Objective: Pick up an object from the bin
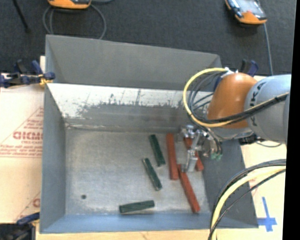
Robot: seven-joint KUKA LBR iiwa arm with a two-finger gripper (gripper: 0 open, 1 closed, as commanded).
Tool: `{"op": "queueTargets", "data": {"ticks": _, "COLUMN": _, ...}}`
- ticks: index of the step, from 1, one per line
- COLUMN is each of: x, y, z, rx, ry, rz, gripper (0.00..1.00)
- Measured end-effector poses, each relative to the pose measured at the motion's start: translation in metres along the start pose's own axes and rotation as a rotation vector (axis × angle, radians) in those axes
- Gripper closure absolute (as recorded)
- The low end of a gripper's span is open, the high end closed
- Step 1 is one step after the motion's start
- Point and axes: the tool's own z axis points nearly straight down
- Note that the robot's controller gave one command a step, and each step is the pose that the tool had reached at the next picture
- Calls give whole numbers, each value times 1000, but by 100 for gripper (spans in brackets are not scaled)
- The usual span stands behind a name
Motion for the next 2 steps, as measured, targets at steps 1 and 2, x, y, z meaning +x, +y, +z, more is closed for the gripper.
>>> {"op": "queueTargets", "data": {"ticks": 1, "x": 78, "y": -34, "z": -12, "rx": 0, "ry": 10, "rz": -219, "gripper": 0}}
{"op": "queueTargets", "data": {"ticks": 2, "x": 86, "y": 41, "z": 1, "rx": -5, "ry": 5, "rz": -777, "gripper": 0}}
